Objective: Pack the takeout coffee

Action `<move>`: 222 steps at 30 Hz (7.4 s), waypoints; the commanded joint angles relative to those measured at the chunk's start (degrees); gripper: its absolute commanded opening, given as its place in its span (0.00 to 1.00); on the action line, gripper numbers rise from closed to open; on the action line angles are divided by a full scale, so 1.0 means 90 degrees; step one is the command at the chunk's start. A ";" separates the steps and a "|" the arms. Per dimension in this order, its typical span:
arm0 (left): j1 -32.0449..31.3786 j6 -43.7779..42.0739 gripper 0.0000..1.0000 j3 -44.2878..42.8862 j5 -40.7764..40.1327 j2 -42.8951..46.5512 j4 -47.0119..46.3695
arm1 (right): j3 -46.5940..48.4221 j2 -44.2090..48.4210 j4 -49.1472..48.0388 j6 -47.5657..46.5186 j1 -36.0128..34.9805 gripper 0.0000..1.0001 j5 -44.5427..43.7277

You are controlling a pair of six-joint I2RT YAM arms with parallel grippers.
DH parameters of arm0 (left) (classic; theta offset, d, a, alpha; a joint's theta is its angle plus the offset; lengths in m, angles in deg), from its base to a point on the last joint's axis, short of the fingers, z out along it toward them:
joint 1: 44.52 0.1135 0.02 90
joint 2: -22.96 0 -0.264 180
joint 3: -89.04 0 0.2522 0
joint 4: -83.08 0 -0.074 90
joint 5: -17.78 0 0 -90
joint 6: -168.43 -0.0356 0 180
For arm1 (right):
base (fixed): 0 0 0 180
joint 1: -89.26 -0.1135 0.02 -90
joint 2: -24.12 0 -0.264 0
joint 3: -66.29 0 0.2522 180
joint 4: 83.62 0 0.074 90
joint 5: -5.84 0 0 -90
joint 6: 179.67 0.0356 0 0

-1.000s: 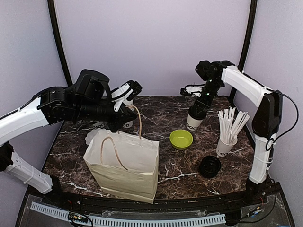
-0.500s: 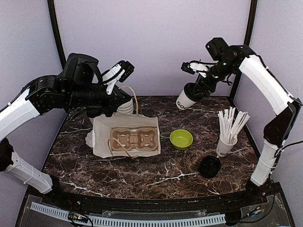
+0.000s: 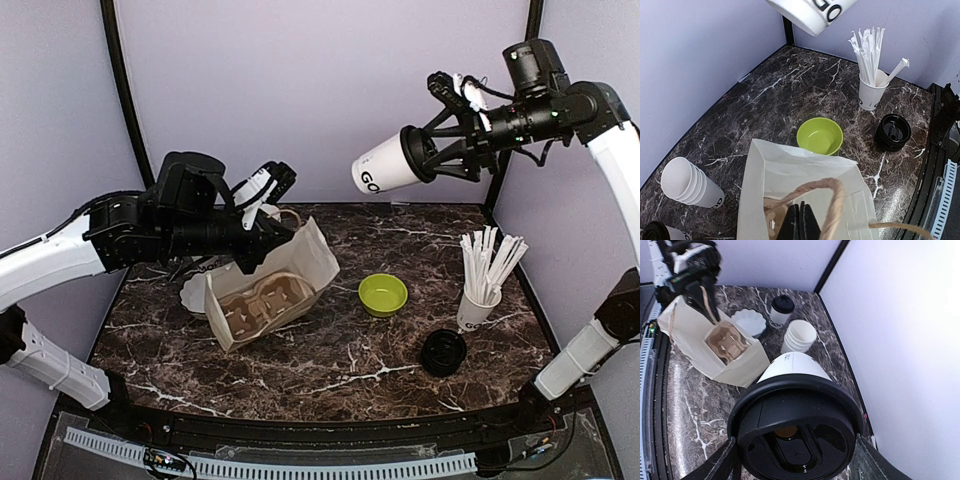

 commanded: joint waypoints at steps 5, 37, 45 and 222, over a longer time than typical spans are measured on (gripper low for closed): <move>0.0032 0.0176 0.00 -0.0025 -0.0049 0.0245 -0.0394 | -0.0198 0.0090 0.0528 -0.0682 -0.0682 0.59 0.1195; 0.0028 -0.0222 0.00 0.0299 0.0147 0.0531 -0.0960 | -0.1241 -0.1019 -0.0597 -0.0549 -0.4728 0.53 -0.2569; 0.0032 -0.0154 0.14 0.0455 0.0190 0.0603 -0.0803 | -0.1393 -0.1187 -0.0665 -0.0503 -0.4965 0.52 -0.2769; 0.2514 0.0620 0.79 0.1818 0.3040 -0.1087 -0.0498 | -0.4535 -0.1617 -0.3656 -0.0508 -0.5722 0.49 -0.6188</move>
